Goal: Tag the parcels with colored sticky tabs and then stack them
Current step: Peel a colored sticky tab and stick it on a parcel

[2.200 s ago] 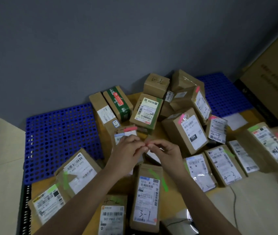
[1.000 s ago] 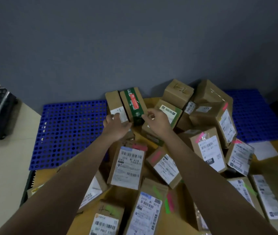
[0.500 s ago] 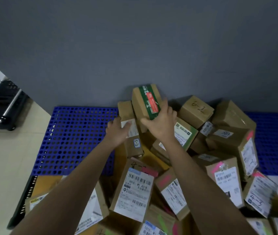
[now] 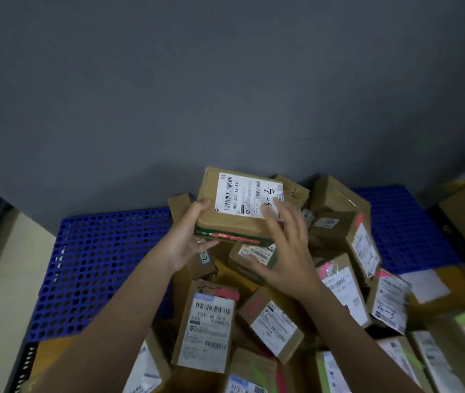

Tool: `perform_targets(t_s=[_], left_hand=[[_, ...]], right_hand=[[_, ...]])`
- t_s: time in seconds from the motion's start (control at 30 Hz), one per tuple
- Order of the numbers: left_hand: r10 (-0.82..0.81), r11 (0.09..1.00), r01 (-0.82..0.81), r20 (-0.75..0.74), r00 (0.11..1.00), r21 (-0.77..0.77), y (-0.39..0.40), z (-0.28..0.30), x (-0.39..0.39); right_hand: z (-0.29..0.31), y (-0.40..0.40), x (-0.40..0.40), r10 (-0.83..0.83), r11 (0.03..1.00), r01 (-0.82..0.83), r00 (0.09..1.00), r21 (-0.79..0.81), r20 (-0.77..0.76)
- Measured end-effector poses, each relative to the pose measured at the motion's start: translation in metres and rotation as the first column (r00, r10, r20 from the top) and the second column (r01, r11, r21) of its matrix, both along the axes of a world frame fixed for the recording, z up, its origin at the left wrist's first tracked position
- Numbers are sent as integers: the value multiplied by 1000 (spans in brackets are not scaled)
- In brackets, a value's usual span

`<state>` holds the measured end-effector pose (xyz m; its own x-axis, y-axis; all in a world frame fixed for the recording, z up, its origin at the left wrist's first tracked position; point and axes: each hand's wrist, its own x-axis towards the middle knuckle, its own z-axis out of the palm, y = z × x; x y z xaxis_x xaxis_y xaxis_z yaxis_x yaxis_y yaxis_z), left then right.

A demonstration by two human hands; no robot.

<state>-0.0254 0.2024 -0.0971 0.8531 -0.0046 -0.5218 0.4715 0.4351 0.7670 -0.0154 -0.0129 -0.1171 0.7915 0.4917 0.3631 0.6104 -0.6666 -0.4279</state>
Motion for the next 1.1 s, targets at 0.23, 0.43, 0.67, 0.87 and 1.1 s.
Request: perform_targets(t_s=[0.23, 0.43, 0.67, 0.87, 1.1], left_hand=[[-111, 994, 111, 142, 984, 8, -2, -3, -18], [-121, 984, 105, 103, 987, 146, -2, 2, -27], [-380, 417, 572, -436, 816, 707, -36, -12, -79], [-387, 109, 633, -553, 738, 767, -60, -48, -100], [-362, 285, 265, -153, 920, 921, -39, -15, -25]], right_hand=[[22, -10, -8, 300, 525, 618, 509, 585, -807], [20, -10, -19, 329, 495, 670, 445, 553, -833], [3, -24, -39, 132, 249, 824, 492, 509, -860], [-4, -27, -43, 79, 217, 852, 471, 476, -878], [0, -42, -27, 24, 128, 823, 556, 554, -831]])
